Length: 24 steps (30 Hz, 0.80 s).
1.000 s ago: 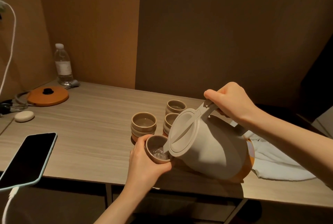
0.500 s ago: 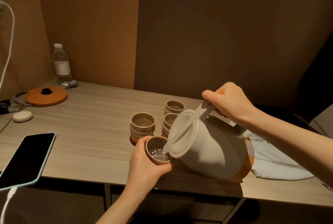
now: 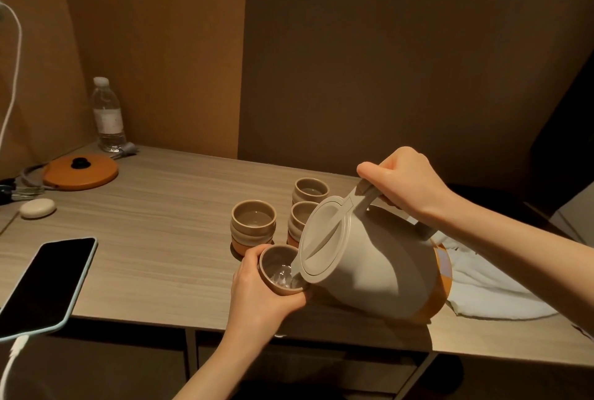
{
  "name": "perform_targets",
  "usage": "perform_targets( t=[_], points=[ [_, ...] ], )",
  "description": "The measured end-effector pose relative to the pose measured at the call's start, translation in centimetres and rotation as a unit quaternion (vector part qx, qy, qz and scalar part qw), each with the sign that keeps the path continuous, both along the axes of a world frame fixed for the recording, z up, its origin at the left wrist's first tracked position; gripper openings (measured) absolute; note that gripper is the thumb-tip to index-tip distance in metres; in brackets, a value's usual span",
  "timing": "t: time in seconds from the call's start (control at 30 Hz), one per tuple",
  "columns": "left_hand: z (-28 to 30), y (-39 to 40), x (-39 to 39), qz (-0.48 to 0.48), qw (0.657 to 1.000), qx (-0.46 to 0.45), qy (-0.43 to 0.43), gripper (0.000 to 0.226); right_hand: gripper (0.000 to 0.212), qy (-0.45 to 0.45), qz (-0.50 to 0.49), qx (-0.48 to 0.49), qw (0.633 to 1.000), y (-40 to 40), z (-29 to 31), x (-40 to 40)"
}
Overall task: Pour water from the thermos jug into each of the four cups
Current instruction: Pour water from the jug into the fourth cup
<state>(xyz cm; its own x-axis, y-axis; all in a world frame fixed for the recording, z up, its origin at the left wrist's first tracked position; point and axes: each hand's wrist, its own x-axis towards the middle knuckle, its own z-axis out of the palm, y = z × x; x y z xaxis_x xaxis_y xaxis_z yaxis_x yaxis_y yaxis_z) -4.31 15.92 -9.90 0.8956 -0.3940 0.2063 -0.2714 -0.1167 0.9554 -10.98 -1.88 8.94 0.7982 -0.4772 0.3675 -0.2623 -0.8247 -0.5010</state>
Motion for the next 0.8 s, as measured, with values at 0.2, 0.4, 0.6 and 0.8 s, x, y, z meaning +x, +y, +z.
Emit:
perform_targets(
  t=[0.2,0.4,0.6,0.8],
  points=[
    [0.12,0.05,-0.02,0.002,1.0,-0.002,0.0,0.086,0.052,0.004,0.004,0.004,1.0,-0.17,-0.03,0.31],
    [-0.17,0.03,0.13,0.003,1.0,0.002,-0.001,0.085,0.051,0.001,0.007,0.006,1.0,-0.39,-0.24,0.48],
    [-0.16,-0.09,0.04,0.004,1.0,0.0,-0.005,0.086,0.058,-0.001,0.013,0.004,1.0,-0.5,-0.41,0.57],
    [-0.2,-0.13,0.06,0.003,1.0,0.0,-0.004,0.086,0.059,-0.002,0.02,-0.004,1.0,-0.57,-0.27,0.5]
  ],
)
